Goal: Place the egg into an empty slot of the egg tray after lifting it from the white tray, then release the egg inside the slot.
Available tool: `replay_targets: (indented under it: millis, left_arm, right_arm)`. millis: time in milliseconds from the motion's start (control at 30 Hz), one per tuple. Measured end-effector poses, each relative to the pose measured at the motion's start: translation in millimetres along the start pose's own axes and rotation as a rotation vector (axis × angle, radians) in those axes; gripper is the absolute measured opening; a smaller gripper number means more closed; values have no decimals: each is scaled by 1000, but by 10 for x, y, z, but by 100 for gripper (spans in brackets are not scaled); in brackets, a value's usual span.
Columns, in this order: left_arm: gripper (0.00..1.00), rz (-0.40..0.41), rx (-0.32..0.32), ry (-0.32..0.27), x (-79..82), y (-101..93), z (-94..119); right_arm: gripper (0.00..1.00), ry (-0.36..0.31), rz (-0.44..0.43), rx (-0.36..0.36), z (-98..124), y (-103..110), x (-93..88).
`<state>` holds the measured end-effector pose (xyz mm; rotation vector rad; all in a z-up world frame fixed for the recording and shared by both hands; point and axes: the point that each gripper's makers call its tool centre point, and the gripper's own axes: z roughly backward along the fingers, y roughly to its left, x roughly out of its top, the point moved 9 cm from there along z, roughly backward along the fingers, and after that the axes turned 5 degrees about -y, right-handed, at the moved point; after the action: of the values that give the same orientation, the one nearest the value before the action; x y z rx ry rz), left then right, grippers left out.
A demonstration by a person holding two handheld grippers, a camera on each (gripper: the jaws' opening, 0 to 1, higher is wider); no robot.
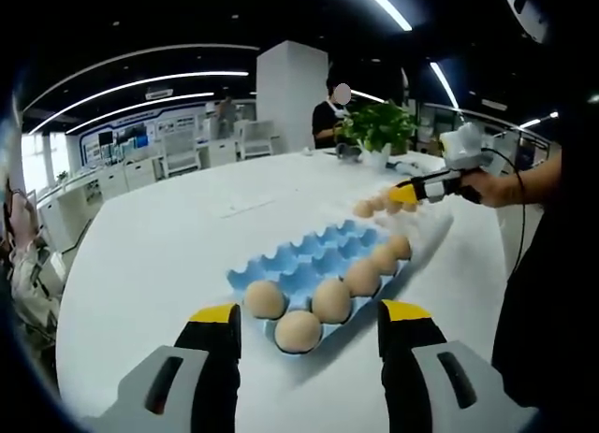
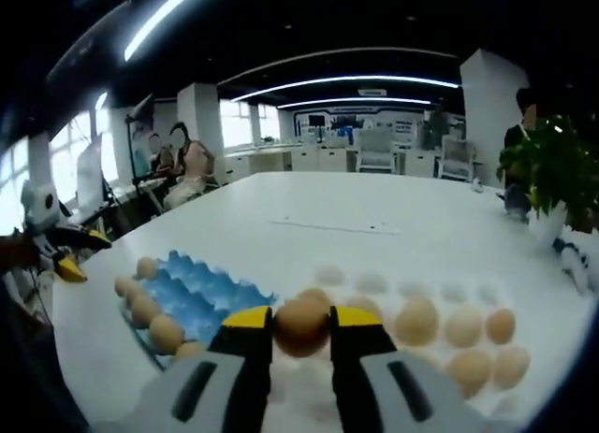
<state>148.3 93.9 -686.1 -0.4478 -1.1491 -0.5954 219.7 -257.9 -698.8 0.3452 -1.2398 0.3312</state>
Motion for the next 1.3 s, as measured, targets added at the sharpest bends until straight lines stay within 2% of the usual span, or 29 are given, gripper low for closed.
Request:
replay_targets:
  millis: [500,733,1033,1300]
  left_arm:
    - [59,3,5,7,-21,25,18]
    - [59,0,3,15,-32,25,16]
    - [59,3,8,19,-35,39,33]
    - [61,10,12,23,-38,48,41]
  right_arm:
    - [23,7,-9,142,-280,439,11]
    - [23,-5,-18,222,-453,739,42]
    - [23,-5,10,338,-695,1117,64]
    - [23,10,24,411,-857,1361,32]
